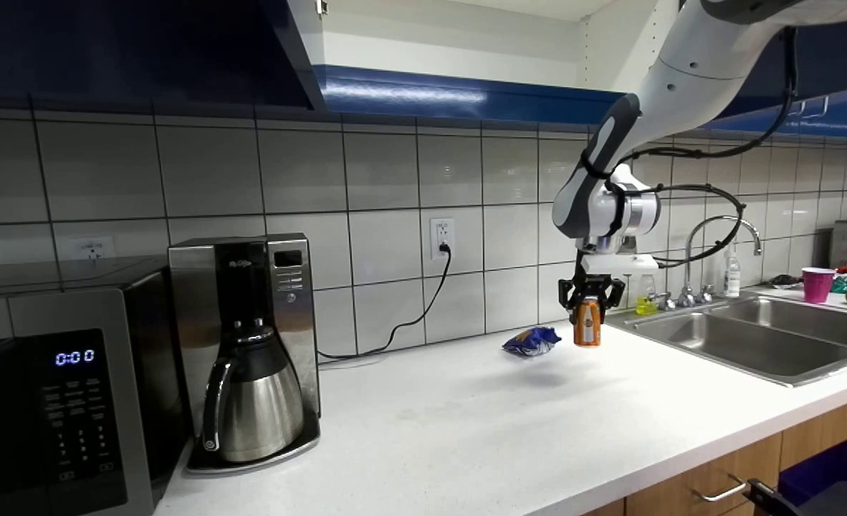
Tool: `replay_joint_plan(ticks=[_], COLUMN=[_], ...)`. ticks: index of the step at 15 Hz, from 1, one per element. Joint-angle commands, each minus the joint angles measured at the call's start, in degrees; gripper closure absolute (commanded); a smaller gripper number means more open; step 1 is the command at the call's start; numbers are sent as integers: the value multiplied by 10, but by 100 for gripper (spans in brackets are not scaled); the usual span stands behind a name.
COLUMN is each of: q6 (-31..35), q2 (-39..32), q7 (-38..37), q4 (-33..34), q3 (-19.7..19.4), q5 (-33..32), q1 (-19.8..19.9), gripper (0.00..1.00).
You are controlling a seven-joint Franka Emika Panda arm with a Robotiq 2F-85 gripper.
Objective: Put the orange can inside the cabinet
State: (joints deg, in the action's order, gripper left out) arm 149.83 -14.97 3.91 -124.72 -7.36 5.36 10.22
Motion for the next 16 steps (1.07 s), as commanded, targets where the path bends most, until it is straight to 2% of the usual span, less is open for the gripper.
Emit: replay_joint_plan(ticks=[1, 8, 16], q6=[-30, -52, -109], q2=[60, 126, 214], q7=[7, 6, 9], q4=[-31, -68, -104], q3=[6, 7, 5], q5=[-5, -6, -10], q1=[-6, -27, -38], gripper=[61, 61, 61])
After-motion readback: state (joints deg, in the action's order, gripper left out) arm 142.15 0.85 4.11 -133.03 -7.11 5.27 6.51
